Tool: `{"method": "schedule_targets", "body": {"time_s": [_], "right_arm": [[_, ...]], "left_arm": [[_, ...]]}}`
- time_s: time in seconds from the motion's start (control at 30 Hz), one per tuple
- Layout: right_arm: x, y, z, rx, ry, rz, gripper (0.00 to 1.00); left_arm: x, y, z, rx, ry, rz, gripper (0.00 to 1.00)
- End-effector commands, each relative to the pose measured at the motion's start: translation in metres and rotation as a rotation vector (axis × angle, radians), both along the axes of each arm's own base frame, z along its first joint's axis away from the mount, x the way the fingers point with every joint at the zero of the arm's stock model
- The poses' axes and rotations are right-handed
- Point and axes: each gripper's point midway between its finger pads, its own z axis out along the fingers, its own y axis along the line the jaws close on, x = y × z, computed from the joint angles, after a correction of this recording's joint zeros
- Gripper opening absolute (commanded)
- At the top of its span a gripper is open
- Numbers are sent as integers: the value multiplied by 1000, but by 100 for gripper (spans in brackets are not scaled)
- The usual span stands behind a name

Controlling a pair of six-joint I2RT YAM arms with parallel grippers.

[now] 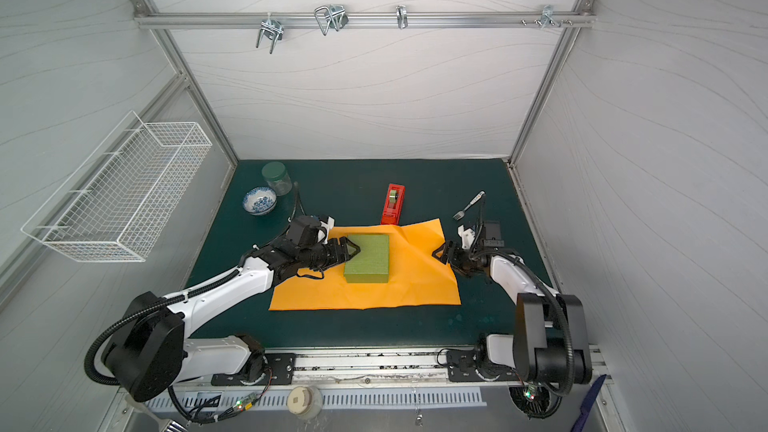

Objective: Wrap the gift box in paper

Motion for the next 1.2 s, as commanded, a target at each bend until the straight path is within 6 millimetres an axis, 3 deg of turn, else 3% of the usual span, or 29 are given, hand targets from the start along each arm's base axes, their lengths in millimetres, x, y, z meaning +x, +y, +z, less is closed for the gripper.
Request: {"method": "schedule_targets", "body": {"time_s": [0.0, 0.23, 0.43, 0.73, 0.9, 1.17], "right_arm": [[2, 1, 2, 17, -23, -2, 68], [5, 0, 1, 15, -26, -6, 43], [6, 0, 13, 6, -62, -5, 25], [1, 18, 42, 74, -93, 48, 9], [-5, 39, 59, 59, -103, 98, 9], [-14, 70, 70, -16, -109, 152, 10]], "left_arm": [[6, -5, 10, -16, -38, -13, 81], [5, -4, 16, -16, -47, -14, 80], [3, -4, 27, -32, -62, -15, 80], [-3, -17, 53, -115, -78, -26, 78], [-6, -42, 68, -145, -82, -63, 77], [2, -102, 92, -208, -63, -127, 74]]}}
